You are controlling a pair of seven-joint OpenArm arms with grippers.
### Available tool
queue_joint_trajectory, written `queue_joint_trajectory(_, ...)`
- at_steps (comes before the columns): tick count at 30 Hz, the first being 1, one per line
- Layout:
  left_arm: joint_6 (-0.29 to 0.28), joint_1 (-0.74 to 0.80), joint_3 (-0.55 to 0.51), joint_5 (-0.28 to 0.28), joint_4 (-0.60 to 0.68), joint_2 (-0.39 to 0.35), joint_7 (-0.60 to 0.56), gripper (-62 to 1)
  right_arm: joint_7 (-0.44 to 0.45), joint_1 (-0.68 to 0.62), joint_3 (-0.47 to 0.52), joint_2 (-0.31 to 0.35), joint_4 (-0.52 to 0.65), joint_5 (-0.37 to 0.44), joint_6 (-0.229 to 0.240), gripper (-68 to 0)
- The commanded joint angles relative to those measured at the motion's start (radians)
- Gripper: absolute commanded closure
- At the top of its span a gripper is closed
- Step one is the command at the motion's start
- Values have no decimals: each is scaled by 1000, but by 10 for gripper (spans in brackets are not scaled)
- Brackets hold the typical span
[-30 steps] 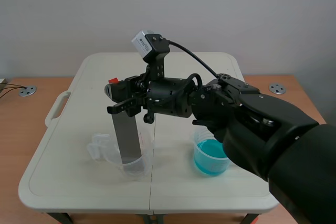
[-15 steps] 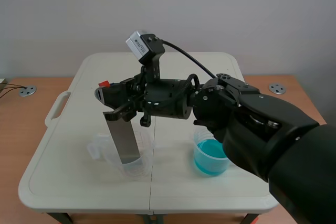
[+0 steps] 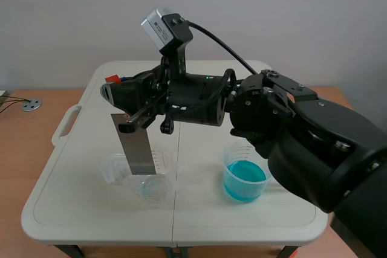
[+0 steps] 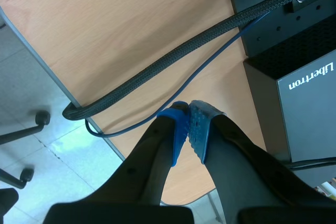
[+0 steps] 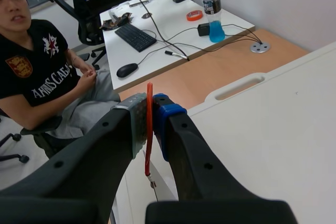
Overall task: Hold the metal plate by the orange handle, dip it into the blue solution, take it out and point at it, then put the plate back in the beaker on the left.
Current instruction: 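Move the plate over the blue solution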
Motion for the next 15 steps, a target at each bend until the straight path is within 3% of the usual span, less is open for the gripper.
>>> queue_joint_trajectory(1,-5,5,-2,-5,8,-3,-7,-15,16,20,1,9,31,12,16,-11)
queue_joint_trajectory(8,-5,-9,-18,-5,25,-4,-3,-15,16,-12,7,34,101,11,16,-11)
queue_joint_trajectory(15,-5,-8,-127,-37,119,-12,-2,-15,15,-71,10,79,212,10,16,-11)
